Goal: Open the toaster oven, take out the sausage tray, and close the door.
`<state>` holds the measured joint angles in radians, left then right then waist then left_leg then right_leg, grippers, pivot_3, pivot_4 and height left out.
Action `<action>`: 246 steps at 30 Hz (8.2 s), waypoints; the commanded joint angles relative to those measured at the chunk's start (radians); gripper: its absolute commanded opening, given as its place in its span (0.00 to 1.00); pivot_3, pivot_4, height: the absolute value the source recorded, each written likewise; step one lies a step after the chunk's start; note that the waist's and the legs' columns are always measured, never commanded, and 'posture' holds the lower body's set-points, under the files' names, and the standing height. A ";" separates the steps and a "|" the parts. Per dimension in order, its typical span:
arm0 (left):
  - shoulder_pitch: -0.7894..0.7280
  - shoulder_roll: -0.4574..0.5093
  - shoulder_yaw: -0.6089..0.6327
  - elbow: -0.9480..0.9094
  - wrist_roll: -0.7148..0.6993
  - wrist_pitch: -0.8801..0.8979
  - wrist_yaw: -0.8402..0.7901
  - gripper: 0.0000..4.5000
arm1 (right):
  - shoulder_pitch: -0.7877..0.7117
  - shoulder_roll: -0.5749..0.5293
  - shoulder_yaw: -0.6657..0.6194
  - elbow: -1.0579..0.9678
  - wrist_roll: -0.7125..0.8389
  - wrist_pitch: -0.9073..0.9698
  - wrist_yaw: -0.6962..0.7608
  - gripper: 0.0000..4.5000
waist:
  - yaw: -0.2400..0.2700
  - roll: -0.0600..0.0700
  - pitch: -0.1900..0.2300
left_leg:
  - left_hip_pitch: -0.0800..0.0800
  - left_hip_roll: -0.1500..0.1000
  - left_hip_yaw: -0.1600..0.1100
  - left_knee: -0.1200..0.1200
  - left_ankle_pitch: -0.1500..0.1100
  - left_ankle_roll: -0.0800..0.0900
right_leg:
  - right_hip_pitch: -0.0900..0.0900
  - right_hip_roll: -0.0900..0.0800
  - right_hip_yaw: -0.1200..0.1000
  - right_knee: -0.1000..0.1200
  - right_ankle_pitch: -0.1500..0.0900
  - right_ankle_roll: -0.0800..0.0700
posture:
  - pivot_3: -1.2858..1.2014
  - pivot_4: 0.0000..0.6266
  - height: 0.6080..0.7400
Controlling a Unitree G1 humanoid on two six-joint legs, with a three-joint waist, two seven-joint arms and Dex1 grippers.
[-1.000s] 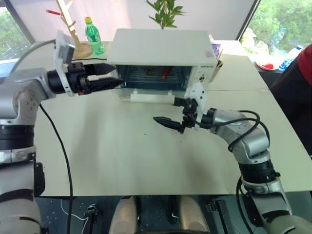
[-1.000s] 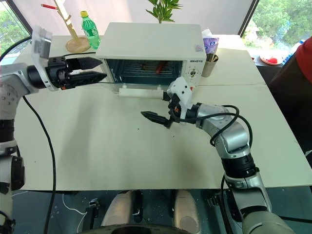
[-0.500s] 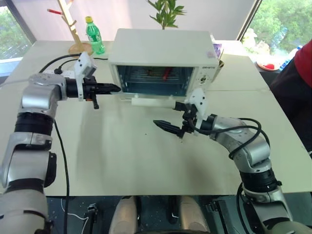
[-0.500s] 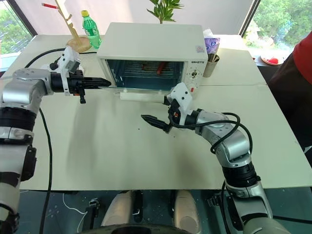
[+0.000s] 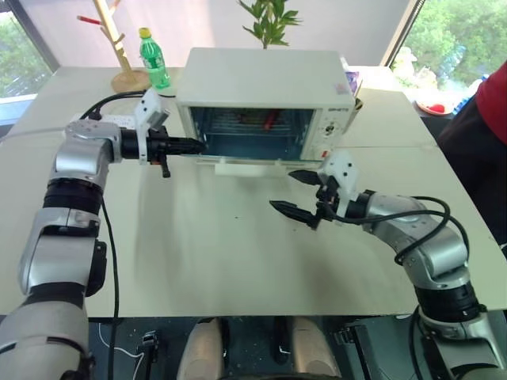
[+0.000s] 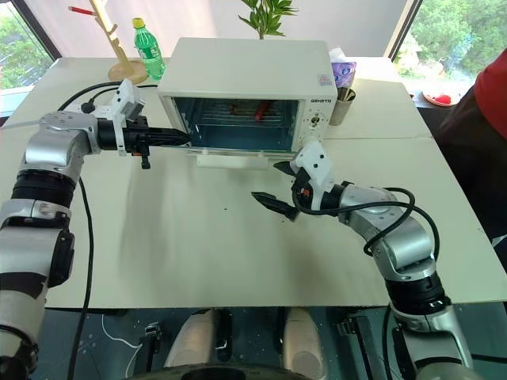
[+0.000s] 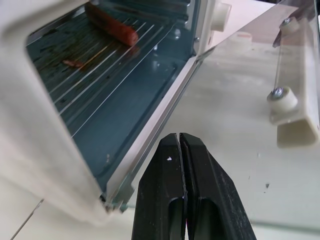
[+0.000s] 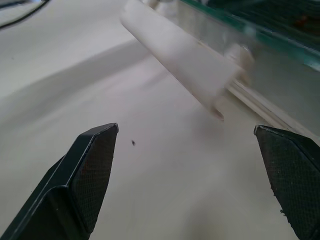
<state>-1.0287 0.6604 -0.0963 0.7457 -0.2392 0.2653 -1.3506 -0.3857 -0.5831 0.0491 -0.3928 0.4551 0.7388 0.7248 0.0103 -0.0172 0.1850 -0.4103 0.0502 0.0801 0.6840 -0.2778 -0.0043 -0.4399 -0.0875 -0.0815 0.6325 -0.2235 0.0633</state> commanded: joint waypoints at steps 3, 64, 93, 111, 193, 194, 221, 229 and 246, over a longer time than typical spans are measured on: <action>0.012 0.002 0.026 -0.045 -0.003 -0.005 -0.020 0.01 | 0.100 -0.140 -0.145 -0.130 0.111 0.072 0.079 1.00 | 0.002 0.000 0.000 | 0.000 0.000 0.000 0.000 0.000 0.000 | 0.000 0.000 0.000 0.000 0.000 0.000 | 0.52 0.24 0.87; 0.524 0.118 0.395 -0.931 -0.461 0.680 0.455 0.99 | -0.856 0.404 0.495 1.407 -0.860 -0.987 -0.397 1.00 | -0.030 -0.002 -0.001 | 0.001 0.000 -0.001 -0.001 0.006 -0.011 | 0.000 -0.001 0.000 0.001 0.000 0.000 | 0.52 0.24 0.87; 0.396 0.132 0.246 -0.749 -0.376 0.515 0.357 1.00 | -0.973 0.477 0.478 1.697 -1.028 -1.049 -0.621 0.44 | -0.038 -0.001 0.000 | 0.001 0.000 -0.001 -0.003 0.007 -0.012 | -0.001 -0.001 0.000 0.002 0.000 0.000 | 0.52 0.24 0.87; 0.258 0.111 0.167 -0.549 -0.285 0.424 0.270 1.00 | -0.945 0.468 0.474 1.678 -1.048 -1.079 -0.612 0.02 | -0.050 -0.001 0.000 | 0.001 0.000 -0.001 -0.003 0.007 -0.012 | -0.001 -0.001 0.000 0.002 0.000 0.000 | 0.52 0.24 0.87; 0.453 0.219 0.409 -0.653 -0.463 1.046 0.138 1.00 | -0.123 -0.113 0.313 0.298 -0.805 -1.320 -0.080 0.02 | -0.022 -0.004 0.000 | 0.001 0.001 -0.003 -0.001 0.004 -0.008 | 0.000 0.000 0.000 0.002 0.000 0.000 | 0.52 0.24 0.87; 0.479 0.194 0.455 -0.684 -0.498 1.129 0.178 1.00 | -0.123 -0.116 0.313 0.300 -0.794 -1.339 -0.075 0.02 | -0.022 -0.004 0.000 | 0.001 0.001 -0.003 -0.001 0.005 -0.008 | 0.000 0.000 0.000 0.002 0.000 0.000 | 0.52 0.24 0.87; 0.637 -0.240 0.606 -0.769 -1.347 1.273 1.198 0.36 | -0.097 -0.119 0.287 0.272 -0.746 -1.417 -0.026 0.00 | -0.021 -0.006 -0.001 | 0.006 0.000 -0.004 -0.001 0.008 -0.013 | 0.005 -0.002 0.000 0.002 0.000 0.000 | 0.52 0.24 0.87; 0.751 -0.174 0.433 -0.773 -1.700 1.036 1.444 0.01 | -0.085 -0.123 0.279 0.260 -0.750 -1.409 -0.025 0.00 | -0.020 -0.006 -0.001 | 0.007 0.000 -0.006 -0.001 0.008 -0.014 | 0.007 -0.004 0.001 0.002 0.000 0.000 | 0.52 0.24 0.87; 0.865 -0.213 0.418 -0.821 -1.733 0.884 1.477 0.00 | -0.014 -0.196 0.216 0.136 -0.511 -1.261 0.085 0.53 | -0.017 -0.006 -0.001 | 0.008 -0.002 -0.004 -0.001 0.006 -0.011 | 0.008 -0.003 0.000 0.001 0.000 -0.001 | 0.52 0.24 0.87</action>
<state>-0.1745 0.4498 0.2907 -0.0242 -1.9542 1.1597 0.1368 -0.4136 -0.7630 0.3185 -0.1974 -0.1572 -0.5697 0.7884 -0.0067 -0.0231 0.1844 -0.4025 0.0486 0.0760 0.6829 -0.2723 -0.0143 -0.4313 -0.0907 -0.0817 0.6334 -0.2238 0.0627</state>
